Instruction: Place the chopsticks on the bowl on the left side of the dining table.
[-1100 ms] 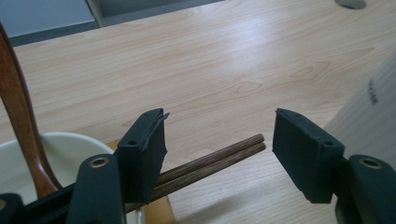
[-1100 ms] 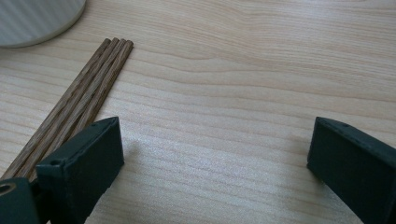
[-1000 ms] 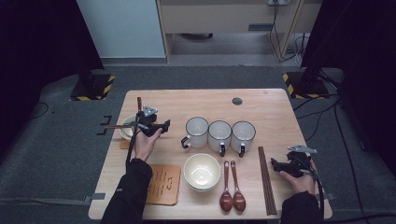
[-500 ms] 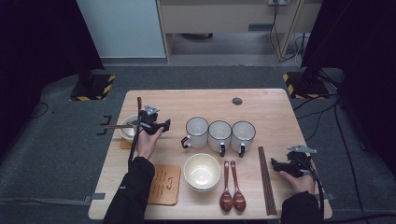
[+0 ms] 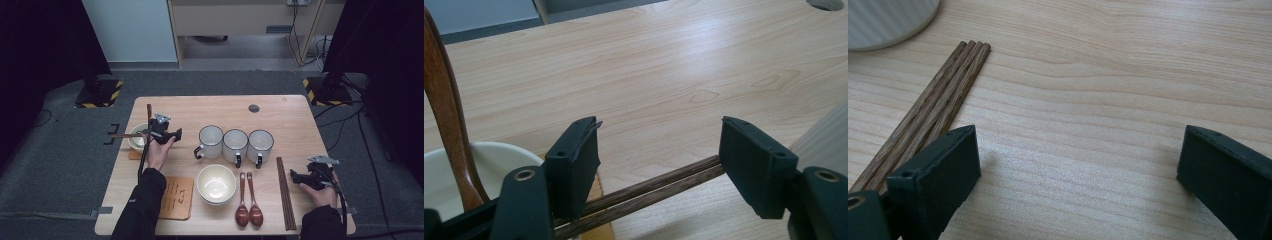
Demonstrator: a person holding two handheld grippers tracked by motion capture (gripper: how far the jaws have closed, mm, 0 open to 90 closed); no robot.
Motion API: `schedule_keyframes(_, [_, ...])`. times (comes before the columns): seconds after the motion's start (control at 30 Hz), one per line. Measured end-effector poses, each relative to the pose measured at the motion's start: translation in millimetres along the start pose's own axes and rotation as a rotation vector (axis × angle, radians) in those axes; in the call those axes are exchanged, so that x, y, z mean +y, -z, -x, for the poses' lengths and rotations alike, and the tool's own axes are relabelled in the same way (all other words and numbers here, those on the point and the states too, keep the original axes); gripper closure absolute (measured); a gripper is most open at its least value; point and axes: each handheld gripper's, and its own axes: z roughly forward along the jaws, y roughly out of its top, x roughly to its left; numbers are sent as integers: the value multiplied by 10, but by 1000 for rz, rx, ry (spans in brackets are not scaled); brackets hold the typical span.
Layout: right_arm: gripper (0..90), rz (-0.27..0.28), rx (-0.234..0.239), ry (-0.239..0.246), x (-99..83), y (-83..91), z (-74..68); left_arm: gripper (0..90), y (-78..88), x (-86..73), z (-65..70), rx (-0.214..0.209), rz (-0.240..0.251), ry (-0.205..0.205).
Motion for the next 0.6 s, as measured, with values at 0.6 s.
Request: schedule_keyframes(0.6, [37,0,0,0,0,0,0,314,43,-2,-13,5,17,7])
